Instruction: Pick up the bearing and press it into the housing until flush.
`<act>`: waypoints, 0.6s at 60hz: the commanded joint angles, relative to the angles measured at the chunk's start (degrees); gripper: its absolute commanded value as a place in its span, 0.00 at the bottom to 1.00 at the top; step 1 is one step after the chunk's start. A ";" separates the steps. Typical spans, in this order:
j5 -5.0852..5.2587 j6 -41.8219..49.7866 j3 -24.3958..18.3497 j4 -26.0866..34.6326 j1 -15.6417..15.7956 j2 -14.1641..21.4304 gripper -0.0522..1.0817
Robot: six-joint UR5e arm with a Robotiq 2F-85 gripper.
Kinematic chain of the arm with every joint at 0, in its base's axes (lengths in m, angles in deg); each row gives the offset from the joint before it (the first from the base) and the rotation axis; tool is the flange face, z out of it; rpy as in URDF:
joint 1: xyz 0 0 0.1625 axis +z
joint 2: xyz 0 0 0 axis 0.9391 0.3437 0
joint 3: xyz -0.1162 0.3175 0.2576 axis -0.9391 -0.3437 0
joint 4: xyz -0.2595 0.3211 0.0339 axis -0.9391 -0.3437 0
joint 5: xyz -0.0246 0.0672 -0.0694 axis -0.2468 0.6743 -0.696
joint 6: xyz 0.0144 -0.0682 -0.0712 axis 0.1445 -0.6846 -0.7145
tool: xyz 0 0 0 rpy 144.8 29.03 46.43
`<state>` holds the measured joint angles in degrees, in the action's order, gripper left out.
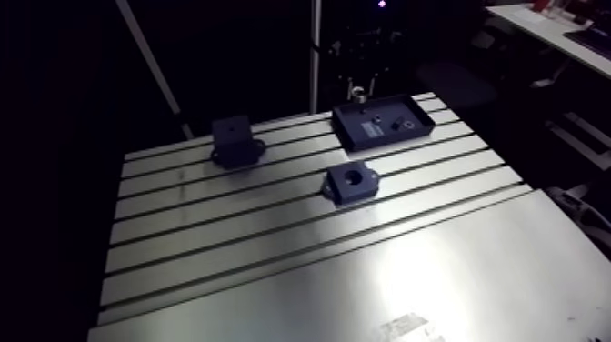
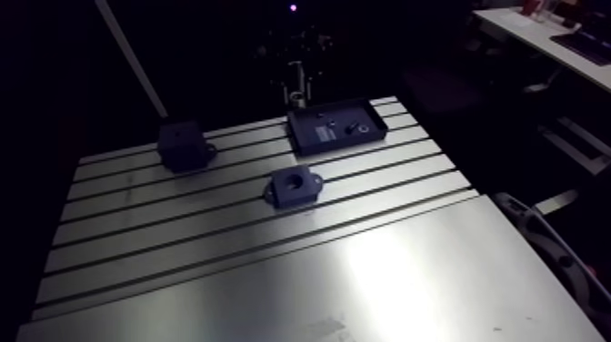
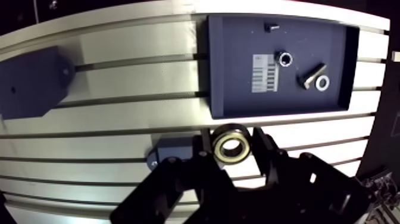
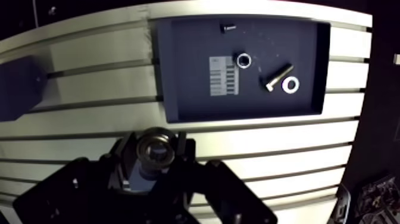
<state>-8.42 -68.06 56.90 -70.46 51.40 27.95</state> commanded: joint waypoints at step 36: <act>1.08 -0.47 15.82 -6.20 0.92 8.00 0.68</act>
<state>-7.39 -68.37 70.13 -74.46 52.19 35.68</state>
